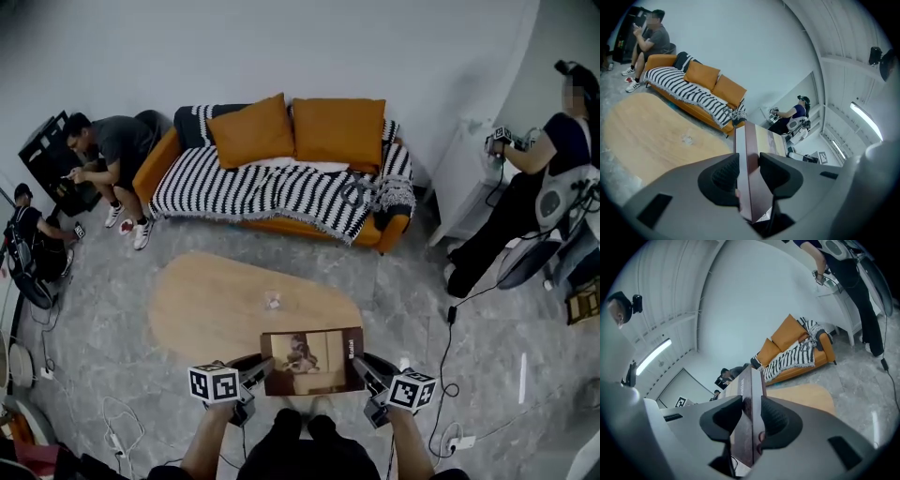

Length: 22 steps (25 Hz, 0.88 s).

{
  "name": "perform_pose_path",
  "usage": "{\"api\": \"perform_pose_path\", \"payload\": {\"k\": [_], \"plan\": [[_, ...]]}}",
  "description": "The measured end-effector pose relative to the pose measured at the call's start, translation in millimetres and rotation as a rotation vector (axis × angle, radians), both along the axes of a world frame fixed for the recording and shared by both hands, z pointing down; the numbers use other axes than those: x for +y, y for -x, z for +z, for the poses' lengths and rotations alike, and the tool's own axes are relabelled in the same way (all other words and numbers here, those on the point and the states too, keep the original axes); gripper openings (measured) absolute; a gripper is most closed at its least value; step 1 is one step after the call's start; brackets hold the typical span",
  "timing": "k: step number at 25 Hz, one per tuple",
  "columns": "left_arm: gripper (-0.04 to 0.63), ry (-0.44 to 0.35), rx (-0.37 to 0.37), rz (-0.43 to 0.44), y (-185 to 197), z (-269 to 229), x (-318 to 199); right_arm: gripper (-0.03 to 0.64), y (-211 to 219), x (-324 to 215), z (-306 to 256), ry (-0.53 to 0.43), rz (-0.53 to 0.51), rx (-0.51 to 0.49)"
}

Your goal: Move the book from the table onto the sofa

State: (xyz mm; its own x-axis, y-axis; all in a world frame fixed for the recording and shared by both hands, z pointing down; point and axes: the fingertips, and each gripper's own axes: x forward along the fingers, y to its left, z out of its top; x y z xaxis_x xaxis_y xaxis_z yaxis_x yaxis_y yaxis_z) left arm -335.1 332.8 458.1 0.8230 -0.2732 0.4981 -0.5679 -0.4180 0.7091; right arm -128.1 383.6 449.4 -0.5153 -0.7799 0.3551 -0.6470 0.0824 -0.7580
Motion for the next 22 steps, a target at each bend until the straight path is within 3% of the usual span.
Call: {"api": "perform_pose_path", "payload": {"k": [9, 16, 22], "plan": [[0.144, -0.054, 0.010, 0.035, 8, -24, 11, 0.138, 10, 24, -21, -0.029, 0.053, -0.030], [0.144, -0.093, 0.027, 0.109, 11, -21, 16, 0.137, 18, 43, -17, -0.058, 0.117, -0.024], [0.144, -0.074, 0.048, 0.223, -10, -30, 20, 0.137, 7, 70, -28, -0.052, 0.240, -0.022]]}}
